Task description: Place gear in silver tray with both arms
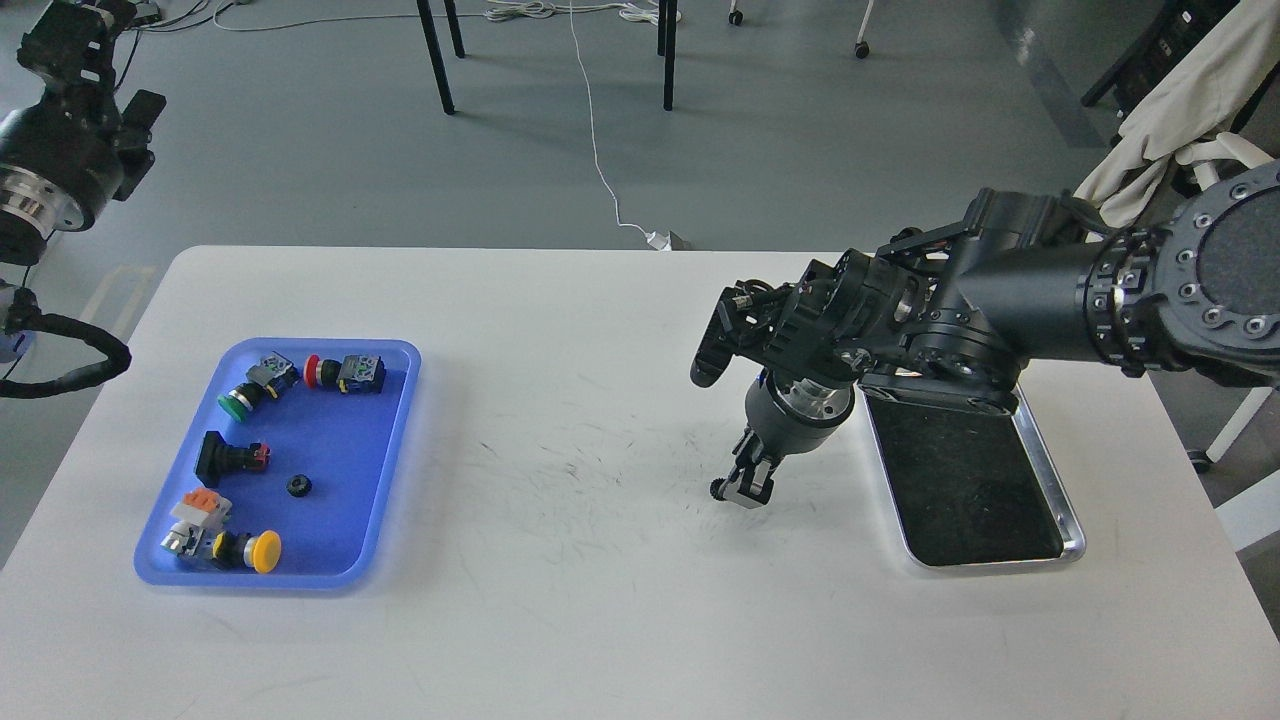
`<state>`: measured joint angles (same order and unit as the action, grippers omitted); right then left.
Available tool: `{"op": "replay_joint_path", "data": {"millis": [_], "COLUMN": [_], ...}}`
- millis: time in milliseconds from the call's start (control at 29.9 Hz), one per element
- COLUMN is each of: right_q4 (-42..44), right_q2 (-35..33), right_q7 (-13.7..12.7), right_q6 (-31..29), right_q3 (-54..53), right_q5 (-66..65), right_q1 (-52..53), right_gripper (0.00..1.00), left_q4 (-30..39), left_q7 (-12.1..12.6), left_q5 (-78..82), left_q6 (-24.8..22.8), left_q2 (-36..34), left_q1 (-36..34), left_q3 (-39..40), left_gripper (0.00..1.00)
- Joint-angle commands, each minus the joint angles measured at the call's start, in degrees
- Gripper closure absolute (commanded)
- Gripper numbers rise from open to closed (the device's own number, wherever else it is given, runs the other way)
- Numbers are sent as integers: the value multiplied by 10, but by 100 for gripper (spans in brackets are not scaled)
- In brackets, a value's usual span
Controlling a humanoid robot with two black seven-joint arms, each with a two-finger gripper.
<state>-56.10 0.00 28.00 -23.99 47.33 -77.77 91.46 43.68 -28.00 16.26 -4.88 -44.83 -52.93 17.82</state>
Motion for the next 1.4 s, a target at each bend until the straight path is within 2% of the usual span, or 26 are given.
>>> {"op": "replay_joint_path", "data": {"millis": [0, 735, 1370], "right_q4": [2, 49, 44], "right_q2": [0, 0, 0], "right_q7": [0, 0, -8], "right_q6": [0, 2, 4], "right_q3": [1, -7, -34], "right_q5": [-3, -2, -1], "right_q1": [-19, -38, -64], "right_gripper": [51, 50, 47], "left_q4": [0, 1, 2], "left_q7": [0, 0, 0], "left_q5": [-1, -1, 0], "left_q6": [-1, -2, -9], "left_q2": [0, -3, -17], "left_q1": [5, 8, 8], "left_q3": [0, 12, 16], "left_gripper": [2, 2, 2]}}
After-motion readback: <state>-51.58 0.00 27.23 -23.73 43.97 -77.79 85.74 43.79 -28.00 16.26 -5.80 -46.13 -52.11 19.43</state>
